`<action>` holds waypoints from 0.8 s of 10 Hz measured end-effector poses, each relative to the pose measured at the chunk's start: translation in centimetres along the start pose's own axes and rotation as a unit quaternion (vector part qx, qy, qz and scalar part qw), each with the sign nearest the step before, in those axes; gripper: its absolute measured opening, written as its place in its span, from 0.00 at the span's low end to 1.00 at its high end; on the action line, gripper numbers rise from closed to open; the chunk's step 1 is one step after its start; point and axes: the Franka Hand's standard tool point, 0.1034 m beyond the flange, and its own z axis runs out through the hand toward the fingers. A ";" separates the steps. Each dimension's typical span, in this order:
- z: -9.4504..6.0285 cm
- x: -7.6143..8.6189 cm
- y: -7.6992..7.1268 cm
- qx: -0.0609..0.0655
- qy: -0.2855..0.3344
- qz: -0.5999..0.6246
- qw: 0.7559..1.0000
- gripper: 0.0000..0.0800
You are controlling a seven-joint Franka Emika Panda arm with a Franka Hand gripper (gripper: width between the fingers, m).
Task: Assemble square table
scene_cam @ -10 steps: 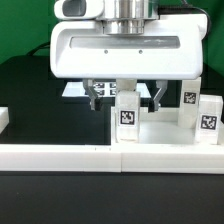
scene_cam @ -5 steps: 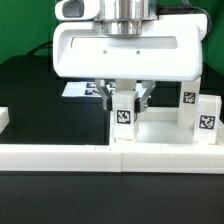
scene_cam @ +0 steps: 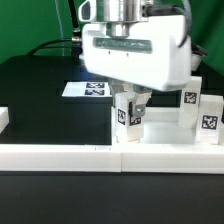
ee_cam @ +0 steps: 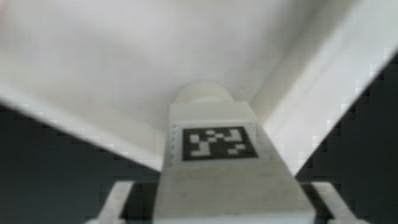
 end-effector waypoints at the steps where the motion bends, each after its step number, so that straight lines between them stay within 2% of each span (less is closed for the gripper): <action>1: -0.2 0.1 -0.1 -0.003 -0.020 0.068 0.997 0.36; 2: 0.1 0.4 0.2 0.013 -0.034 0.173 0.984 0.36; 3: 0.2 0.5 0.2 0.023 -0.049 0.280 0.958 0.36; 5: 0.1 0.4 0.3 0.020 -0.052 0.370 0.927 0.36; 7: 0.1 0.3 0.2 0.014 -0.055 0.419 0.906 0.36; 8: 0.1 0.3 0.2 0.014 -0.056 0.420 0.906 0.36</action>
Offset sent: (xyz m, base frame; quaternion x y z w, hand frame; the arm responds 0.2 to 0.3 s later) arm 0.0151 -0.0246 0.0050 0.0920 0.0127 0.2994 0.9496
